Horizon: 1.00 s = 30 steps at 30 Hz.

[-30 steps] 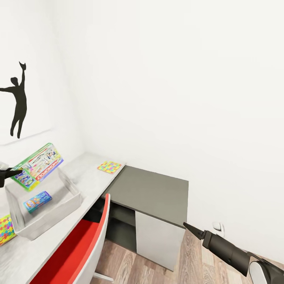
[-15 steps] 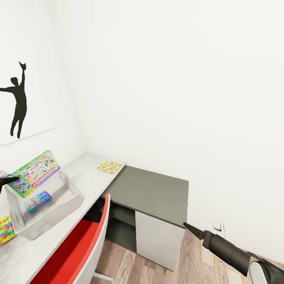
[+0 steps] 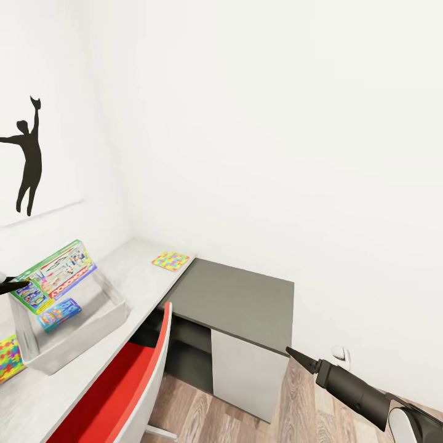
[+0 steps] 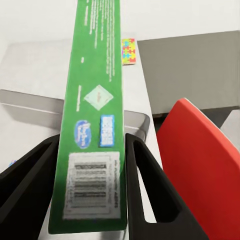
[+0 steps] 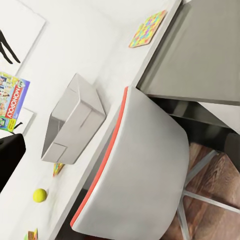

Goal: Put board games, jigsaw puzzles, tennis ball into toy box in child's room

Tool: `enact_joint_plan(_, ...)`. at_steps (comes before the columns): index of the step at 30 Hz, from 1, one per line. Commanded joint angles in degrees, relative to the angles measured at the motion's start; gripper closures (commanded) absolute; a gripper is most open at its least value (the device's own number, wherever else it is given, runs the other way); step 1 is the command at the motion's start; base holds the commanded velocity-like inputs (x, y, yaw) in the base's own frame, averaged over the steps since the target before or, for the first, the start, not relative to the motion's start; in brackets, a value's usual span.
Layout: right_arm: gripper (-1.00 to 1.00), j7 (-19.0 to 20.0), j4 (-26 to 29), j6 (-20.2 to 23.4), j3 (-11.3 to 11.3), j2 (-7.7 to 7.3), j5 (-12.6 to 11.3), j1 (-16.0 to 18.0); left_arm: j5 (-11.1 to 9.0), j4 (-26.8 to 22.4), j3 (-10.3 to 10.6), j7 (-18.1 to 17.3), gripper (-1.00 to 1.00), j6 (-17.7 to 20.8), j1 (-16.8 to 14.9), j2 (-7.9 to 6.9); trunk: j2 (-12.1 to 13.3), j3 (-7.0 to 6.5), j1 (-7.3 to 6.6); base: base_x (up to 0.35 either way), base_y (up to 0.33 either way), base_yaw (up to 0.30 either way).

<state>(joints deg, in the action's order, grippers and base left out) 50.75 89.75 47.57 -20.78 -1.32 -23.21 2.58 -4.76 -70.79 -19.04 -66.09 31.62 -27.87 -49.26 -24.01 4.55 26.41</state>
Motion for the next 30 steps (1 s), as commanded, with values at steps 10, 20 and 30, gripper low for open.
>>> enact_joint_plan(10,-1.00,0.12,0.07,0.29,-0.02,0.00,-0.08,0.06,-0.28,0.00,0.05,-0.09,1.00,0.46,-0.03,0.11,-0.13,0.13,0.04,0.059,0.070,0.000)
enact_joint_plan(20,-1.00,0.06,0.02,0.30,-0.05,0.00,-0.08,0.06,-0.37,-0.30,0.05,-0.09,1.00,0.46,-0.05,0.21,-0.13,0.13,0.04,0.002,0.021,0.000)
enact_joint_plan(30,-1.00,0.05,-0.02,0.25,-0.05,0.00,-0.08,0.06,-0.38,-0.31,0.05,-0.09,1.00,0.46,-0.03,0.27,-0.13,0.13,0.04,0.000,0.132,0.000)
